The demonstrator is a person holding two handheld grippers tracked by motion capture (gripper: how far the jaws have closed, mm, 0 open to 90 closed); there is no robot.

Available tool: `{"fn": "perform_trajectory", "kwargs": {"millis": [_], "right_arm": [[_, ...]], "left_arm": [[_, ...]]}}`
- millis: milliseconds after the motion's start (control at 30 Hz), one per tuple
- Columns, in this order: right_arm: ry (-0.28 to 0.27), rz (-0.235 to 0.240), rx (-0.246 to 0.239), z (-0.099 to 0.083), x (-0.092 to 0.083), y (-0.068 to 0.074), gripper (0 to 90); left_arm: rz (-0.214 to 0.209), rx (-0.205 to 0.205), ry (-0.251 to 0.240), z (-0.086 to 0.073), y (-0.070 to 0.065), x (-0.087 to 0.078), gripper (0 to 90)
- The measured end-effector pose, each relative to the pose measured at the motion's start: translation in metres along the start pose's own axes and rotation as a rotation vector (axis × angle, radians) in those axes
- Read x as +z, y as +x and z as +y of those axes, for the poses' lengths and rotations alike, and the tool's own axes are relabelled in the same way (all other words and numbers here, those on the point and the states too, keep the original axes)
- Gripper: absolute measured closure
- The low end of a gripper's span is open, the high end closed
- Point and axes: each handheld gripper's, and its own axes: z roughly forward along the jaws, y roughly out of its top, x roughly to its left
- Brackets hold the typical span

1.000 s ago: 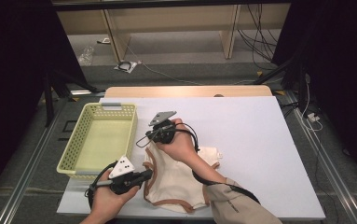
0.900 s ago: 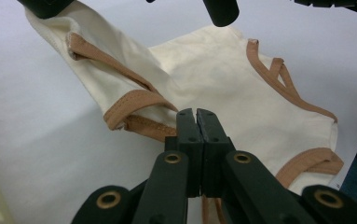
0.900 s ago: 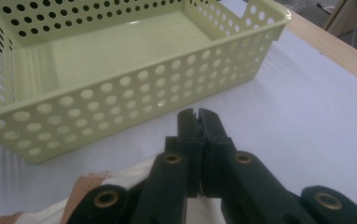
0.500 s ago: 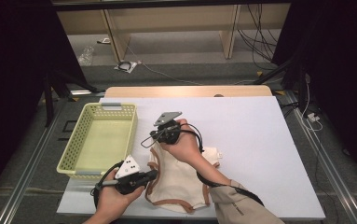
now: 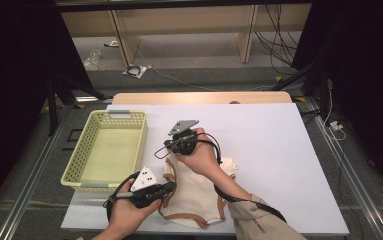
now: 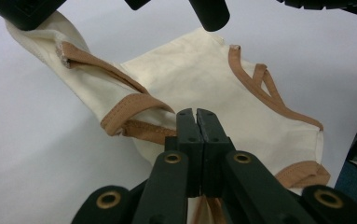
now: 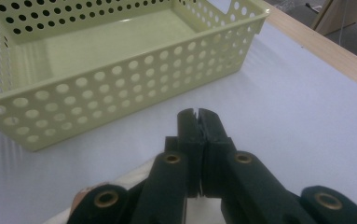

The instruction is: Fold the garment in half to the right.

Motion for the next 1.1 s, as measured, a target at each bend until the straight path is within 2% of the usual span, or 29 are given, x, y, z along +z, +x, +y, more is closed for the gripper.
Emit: {"fn": "perform_trajectory", "kwargs": {"millis": [1100], "right_arm": [[-0.011,-0.016,0.014,-0.006,-0.017,-0.004,89.7]], "left_arm": [[-0.025,0.027,-0.006,0.011,-0.011,0.009,88.6]]}}
